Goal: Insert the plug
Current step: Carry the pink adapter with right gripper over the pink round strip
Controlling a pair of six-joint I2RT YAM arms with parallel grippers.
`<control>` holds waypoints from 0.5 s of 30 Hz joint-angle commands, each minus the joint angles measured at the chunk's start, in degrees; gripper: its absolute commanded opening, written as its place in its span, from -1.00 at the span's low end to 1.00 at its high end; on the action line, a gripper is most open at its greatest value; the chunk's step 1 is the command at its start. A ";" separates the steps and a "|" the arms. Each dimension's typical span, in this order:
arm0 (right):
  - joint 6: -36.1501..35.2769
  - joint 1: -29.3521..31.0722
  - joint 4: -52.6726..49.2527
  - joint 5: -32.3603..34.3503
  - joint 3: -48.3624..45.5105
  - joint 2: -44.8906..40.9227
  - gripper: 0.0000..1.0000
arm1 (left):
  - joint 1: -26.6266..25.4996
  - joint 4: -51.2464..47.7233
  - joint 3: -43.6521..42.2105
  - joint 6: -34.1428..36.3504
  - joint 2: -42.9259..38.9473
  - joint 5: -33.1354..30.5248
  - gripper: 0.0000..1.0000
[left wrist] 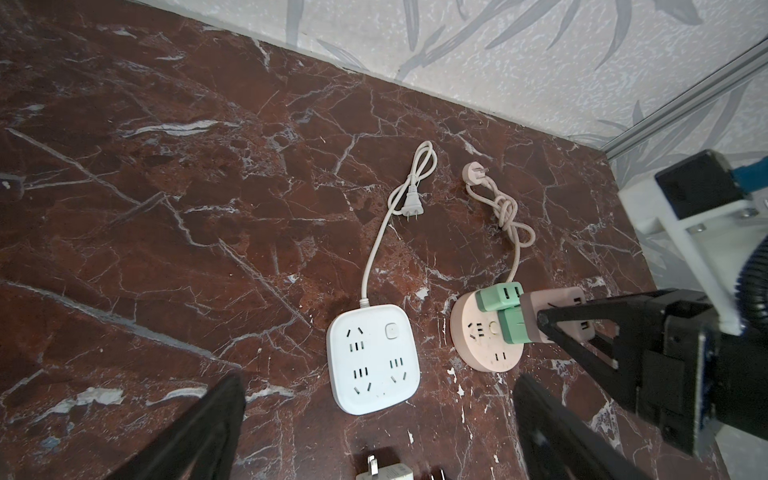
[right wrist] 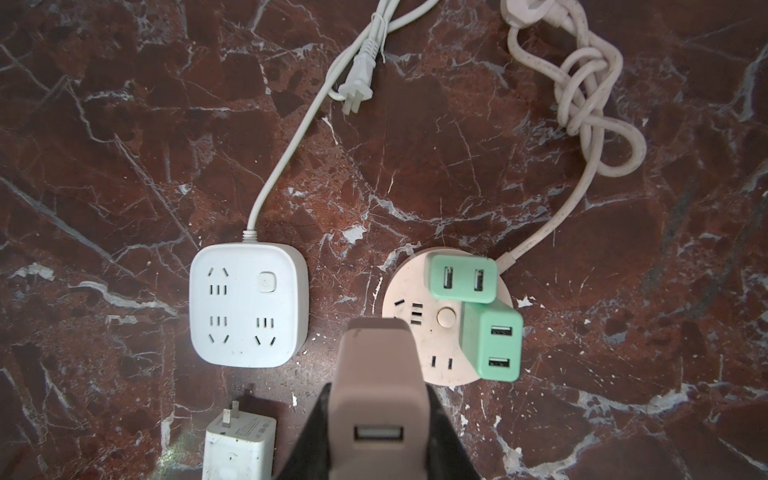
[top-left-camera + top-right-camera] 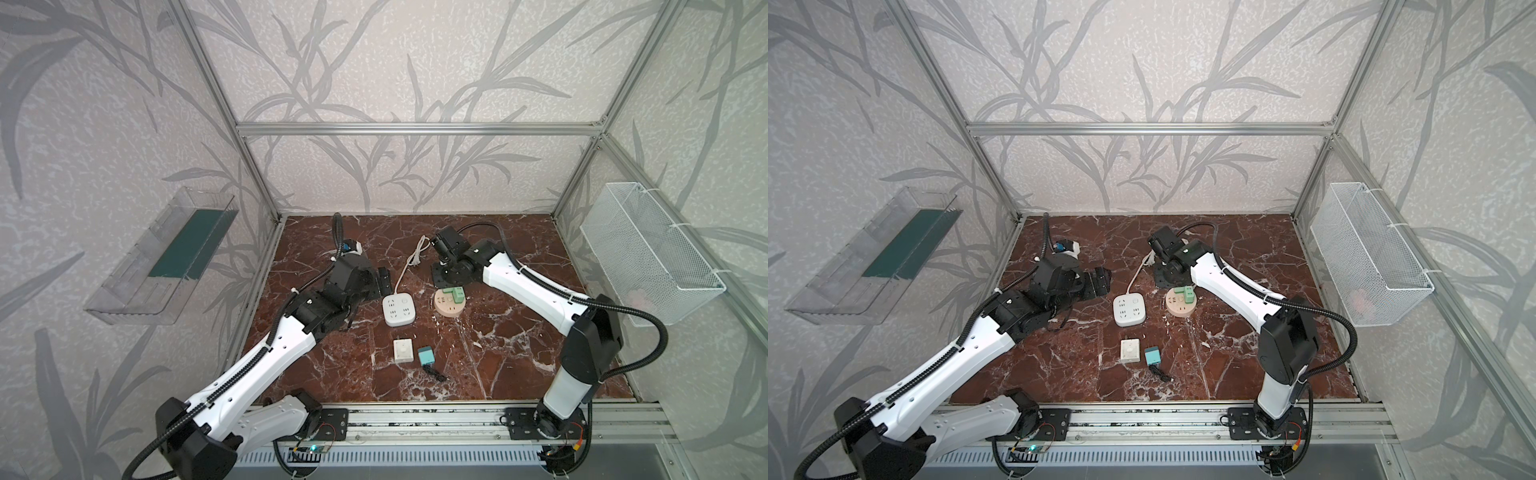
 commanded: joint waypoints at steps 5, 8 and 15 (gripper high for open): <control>0.06 -1.43 -0.72 -0.90 -0.21 2.37 -1.00 | 0.36 1.57 -0.71 -1.13 -0.47 1.73 0.94; 0.23 -1.82 1.07 -0.91 -2.20 2.02 -1.00 | 0.33 1.41 -0.62 -1.13 -0.47 1.64 0.94; 0.14 -2.40 1.30 -1.61 -3.49 3.06 -1.00 | 0.32 1.58 -0.62 -1.52 -0.21 2.33 0.94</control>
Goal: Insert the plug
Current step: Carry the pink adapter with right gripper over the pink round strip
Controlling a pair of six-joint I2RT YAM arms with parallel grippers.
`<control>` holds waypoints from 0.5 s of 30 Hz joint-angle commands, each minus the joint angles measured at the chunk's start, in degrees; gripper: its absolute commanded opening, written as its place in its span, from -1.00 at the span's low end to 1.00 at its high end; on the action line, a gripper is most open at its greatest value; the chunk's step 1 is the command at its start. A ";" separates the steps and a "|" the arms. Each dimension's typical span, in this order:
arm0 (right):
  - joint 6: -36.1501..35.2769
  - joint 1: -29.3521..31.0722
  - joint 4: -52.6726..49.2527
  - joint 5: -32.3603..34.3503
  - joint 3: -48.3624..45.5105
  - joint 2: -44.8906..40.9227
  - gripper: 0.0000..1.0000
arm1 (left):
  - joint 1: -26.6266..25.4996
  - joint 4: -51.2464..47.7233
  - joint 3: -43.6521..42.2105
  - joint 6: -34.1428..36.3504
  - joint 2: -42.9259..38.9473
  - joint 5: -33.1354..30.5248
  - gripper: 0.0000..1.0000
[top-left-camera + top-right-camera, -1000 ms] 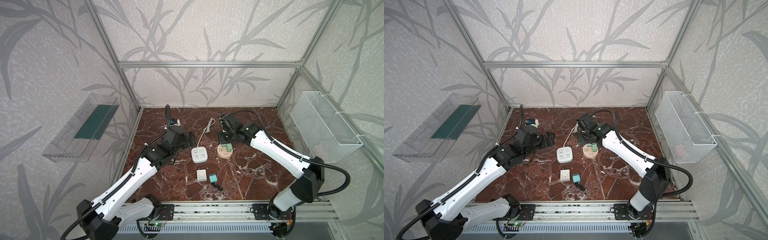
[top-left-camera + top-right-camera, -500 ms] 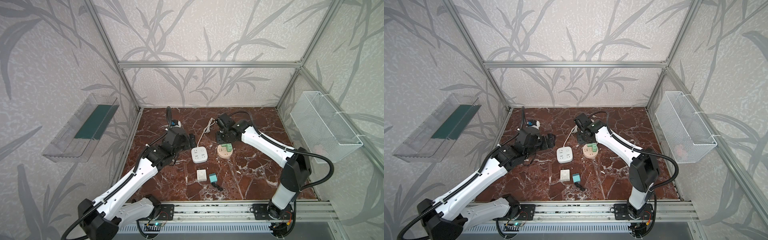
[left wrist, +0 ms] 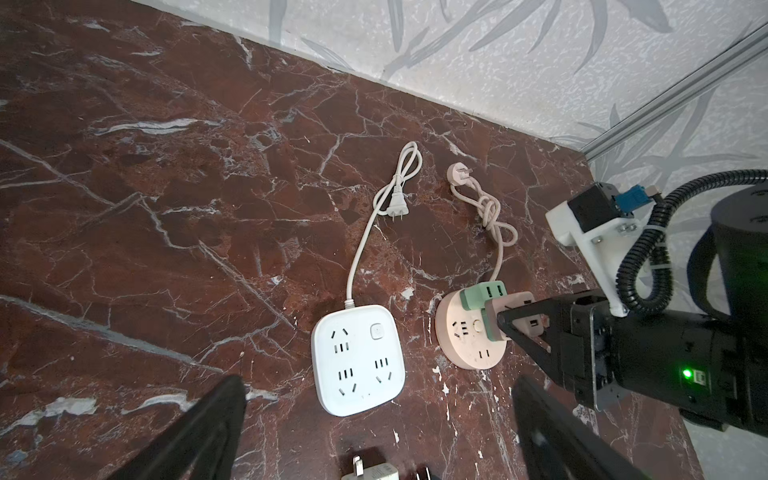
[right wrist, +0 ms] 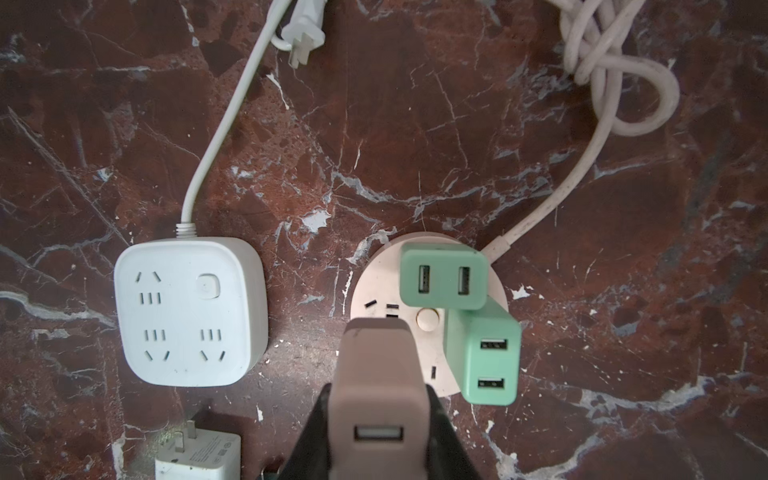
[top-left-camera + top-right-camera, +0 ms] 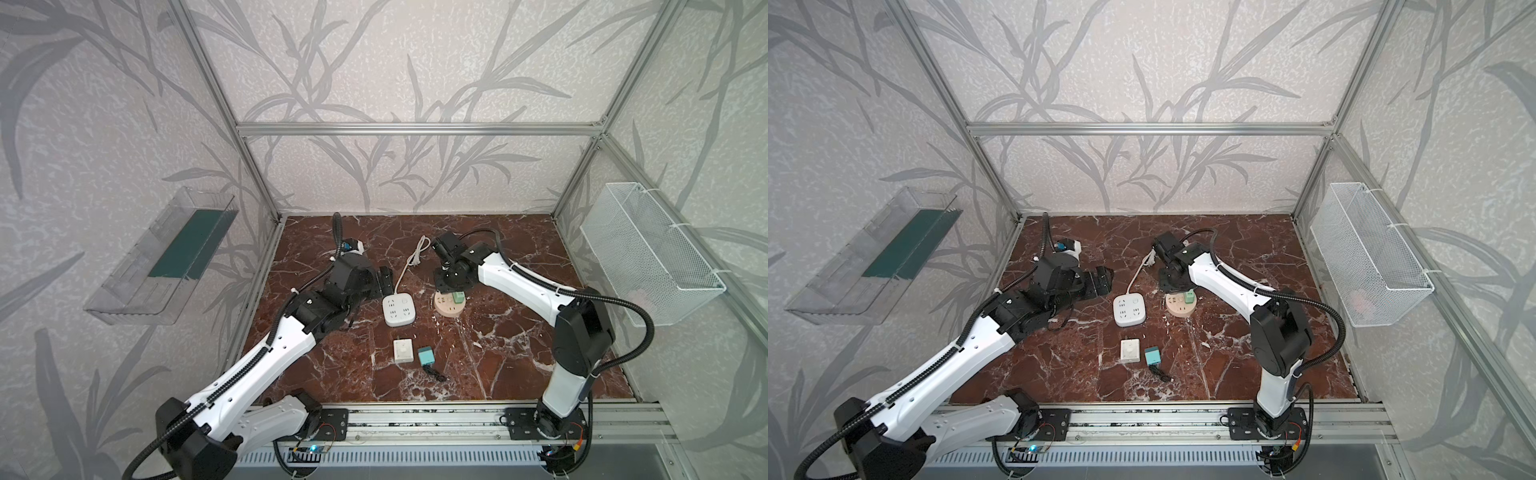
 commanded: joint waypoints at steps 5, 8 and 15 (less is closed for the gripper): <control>-0.02 -0.28 0.68 -0.59 -1.09 0.86 -1.00 | 0.25 0.64 -0.69 -0.92 0.05 1.23 0.94; -0.30 -0.25 0.51 -0.85 -1.09 1.59 -1.00 | 0.22 0.62 -0.79 -0.96 0.14 1.31 0.93; -0.30 -0.28 0.86 -0.52 -1.62 2.38 -1.00 | 0.21 1.01 -1.15 -1.09 0.24 2.01 0.93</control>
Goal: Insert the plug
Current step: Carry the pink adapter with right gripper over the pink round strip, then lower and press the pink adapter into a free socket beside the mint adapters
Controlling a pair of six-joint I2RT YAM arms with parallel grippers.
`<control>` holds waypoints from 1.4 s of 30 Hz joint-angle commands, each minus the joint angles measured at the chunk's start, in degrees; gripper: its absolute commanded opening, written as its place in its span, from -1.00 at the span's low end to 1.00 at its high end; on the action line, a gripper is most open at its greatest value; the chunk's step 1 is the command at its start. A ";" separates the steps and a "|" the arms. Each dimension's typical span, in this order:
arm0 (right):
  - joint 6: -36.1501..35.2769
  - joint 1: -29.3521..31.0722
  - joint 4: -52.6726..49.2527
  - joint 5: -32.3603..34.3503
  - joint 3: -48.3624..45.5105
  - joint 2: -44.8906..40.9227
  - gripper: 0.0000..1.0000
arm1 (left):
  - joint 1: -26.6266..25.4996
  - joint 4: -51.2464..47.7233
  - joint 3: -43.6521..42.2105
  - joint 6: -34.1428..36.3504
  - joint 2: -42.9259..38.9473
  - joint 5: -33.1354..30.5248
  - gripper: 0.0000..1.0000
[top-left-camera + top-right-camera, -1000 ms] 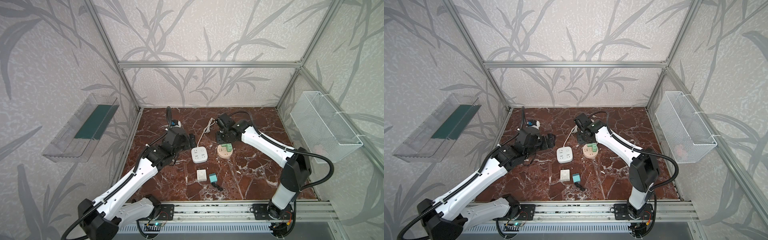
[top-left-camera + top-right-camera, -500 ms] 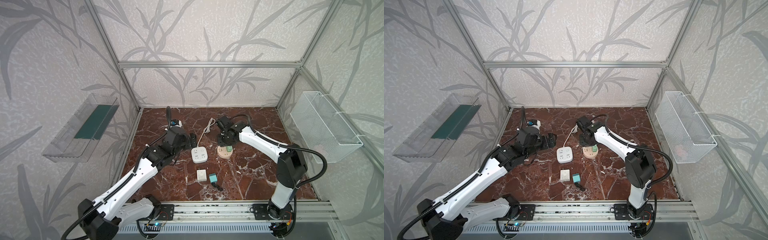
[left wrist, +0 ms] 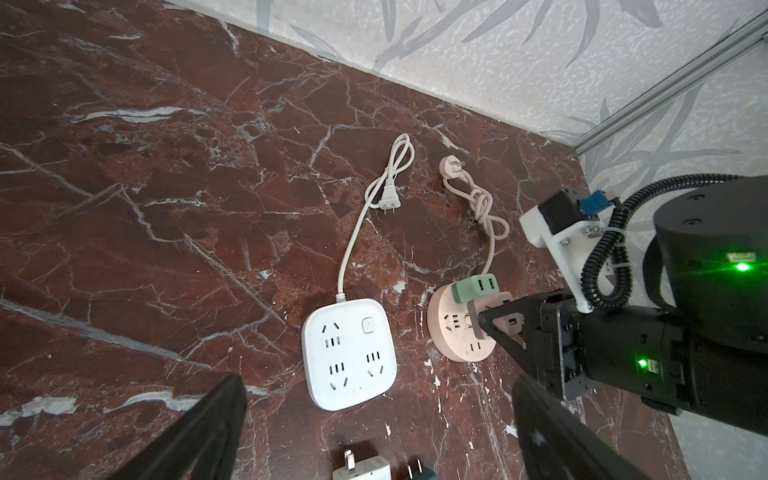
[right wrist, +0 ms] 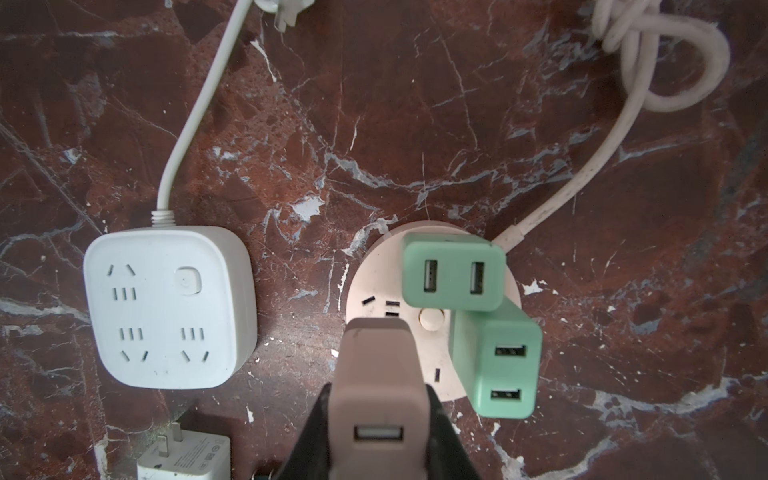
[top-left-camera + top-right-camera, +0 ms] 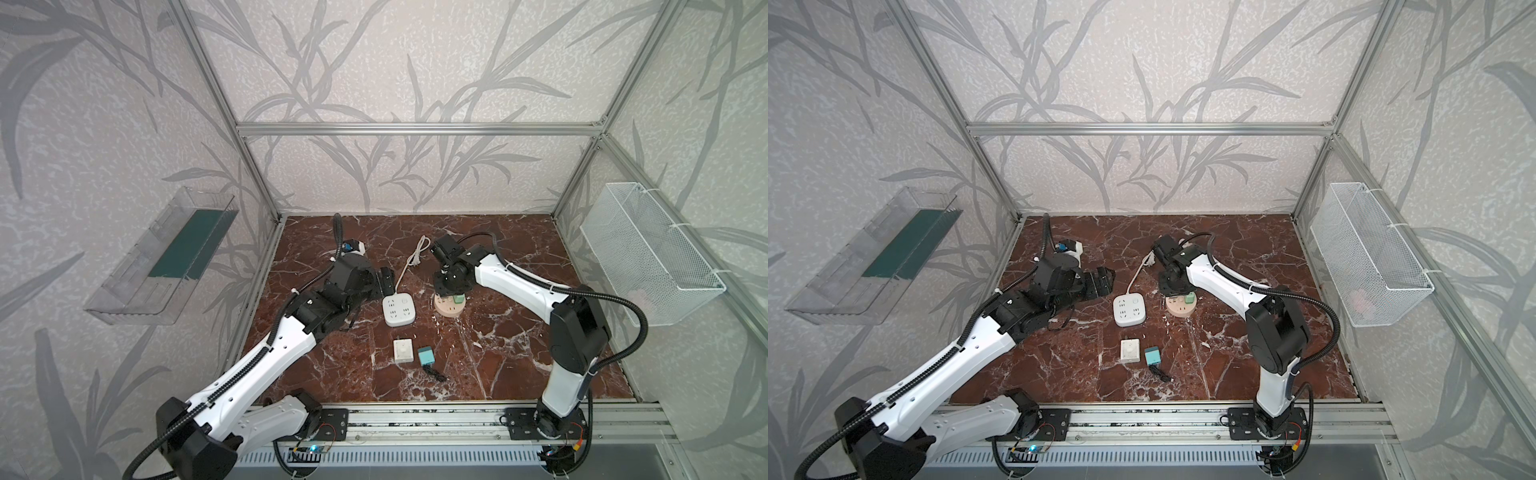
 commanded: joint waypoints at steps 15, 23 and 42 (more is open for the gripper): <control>-0.54 -0.28 -0.25 2.05 -0.33 1.91 -1.00 | 0.10 0.85 -1.02 -0.41 0.66 0.39 0.93; -0.63 -0.24 0.07 2.23 -0.42 2.94 -1.00 | 0.11 0.71 -1.00 -0.43 1.00 0.66 0.93; -0.32 -0.26 1.70 3.53 -1.30 4.78 -1.00 | 0.15 0.58 -1.10 -0.41 1.97 1.27 0.93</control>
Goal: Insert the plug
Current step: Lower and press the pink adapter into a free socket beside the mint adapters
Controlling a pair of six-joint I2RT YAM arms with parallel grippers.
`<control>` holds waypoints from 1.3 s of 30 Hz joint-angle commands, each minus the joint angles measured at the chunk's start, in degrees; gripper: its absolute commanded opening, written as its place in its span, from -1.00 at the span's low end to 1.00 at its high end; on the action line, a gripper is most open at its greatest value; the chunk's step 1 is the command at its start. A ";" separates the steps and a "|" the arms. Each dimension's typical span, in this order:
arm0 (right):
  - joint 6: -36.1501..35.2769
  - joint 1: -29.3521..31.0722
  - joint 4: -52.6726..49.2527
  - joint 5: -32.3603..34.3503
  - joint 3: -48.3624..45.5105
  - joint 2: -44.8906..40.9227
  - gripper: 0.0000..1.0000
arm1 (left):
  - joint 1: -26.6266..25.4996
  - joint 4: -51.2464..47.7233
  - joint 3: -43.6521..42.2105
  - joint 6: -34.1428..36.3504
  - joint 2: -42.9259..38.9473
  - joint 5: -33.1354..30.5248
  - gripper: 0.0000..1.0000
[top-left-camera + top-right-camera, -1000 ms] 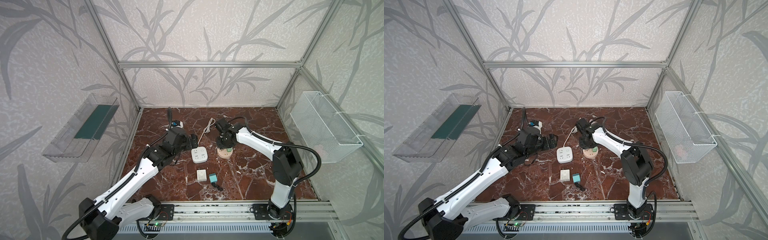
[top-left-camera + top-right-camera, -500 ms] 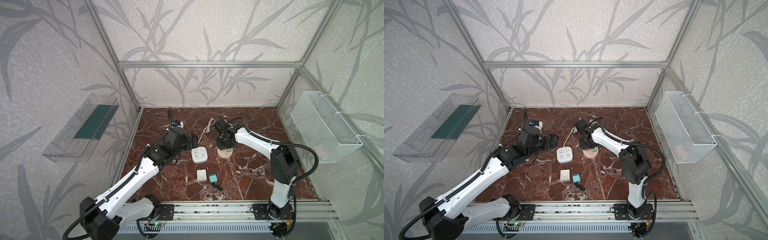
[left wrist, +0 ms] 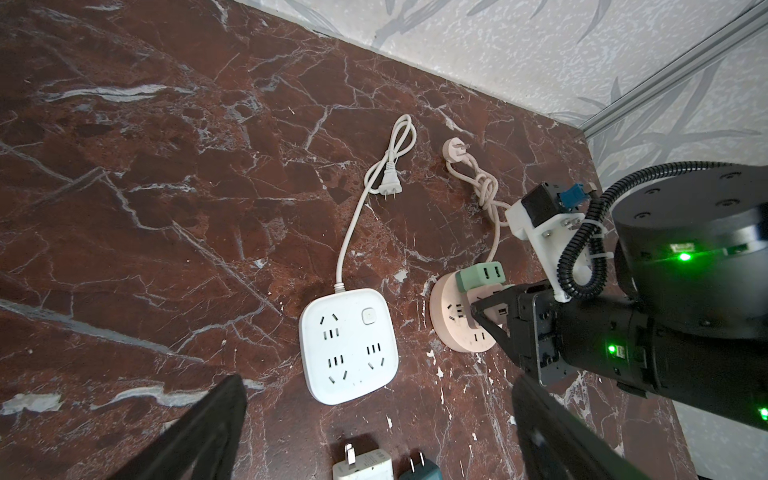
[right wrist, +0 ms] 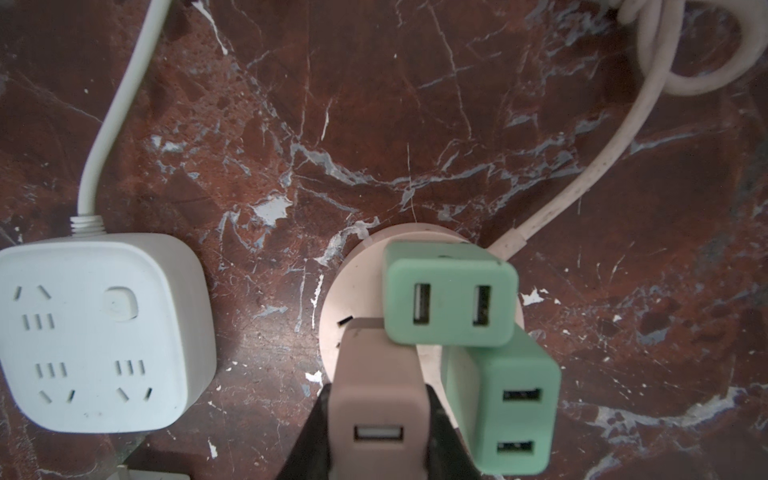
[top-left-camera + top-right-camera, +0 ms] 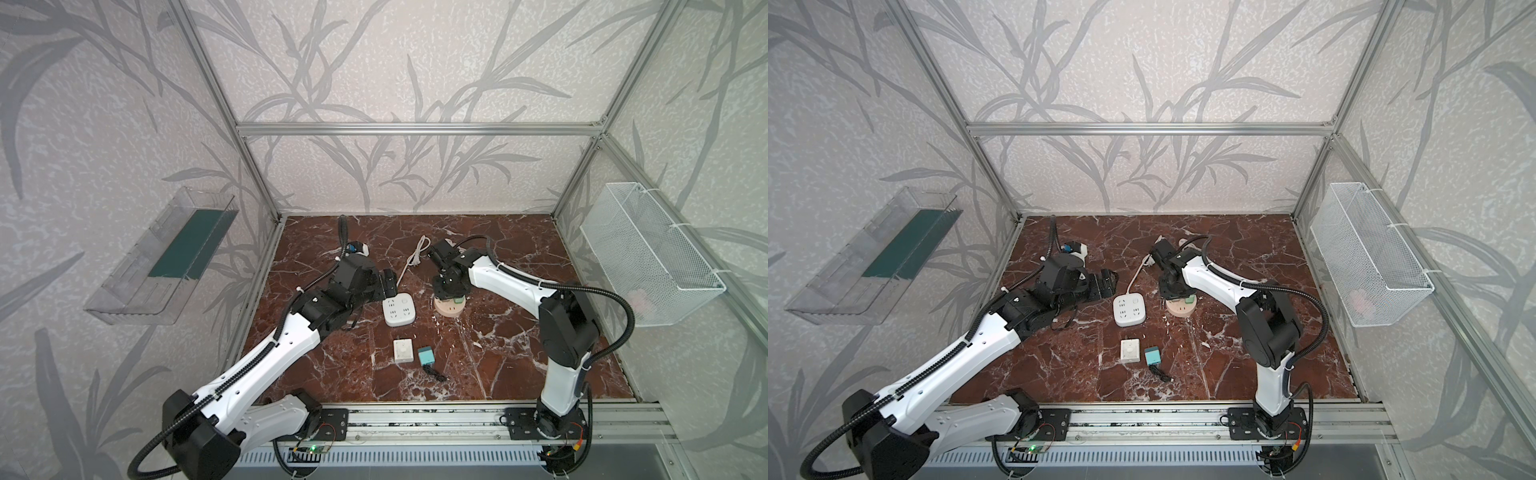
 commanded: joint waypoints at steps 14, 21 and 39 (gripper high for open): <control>1.42 -0.27 1.85 -0.92 -1.47 2.92 -1.00 | 0.24 0.29 -0.98 -0.29 0.31 0.03 0.93; 2.53 -0.36 1.94 -2.98 -1.56 3.50 -1.00 | 0.24 0.41 -1.20 -0.39 0.68 0.25 0.93; 2.34 -0.58 -4.01 3.04 0.41 5.38 -1.00 | 0.40 0.87 -1.73 -0.58 0.96 0.26 0.93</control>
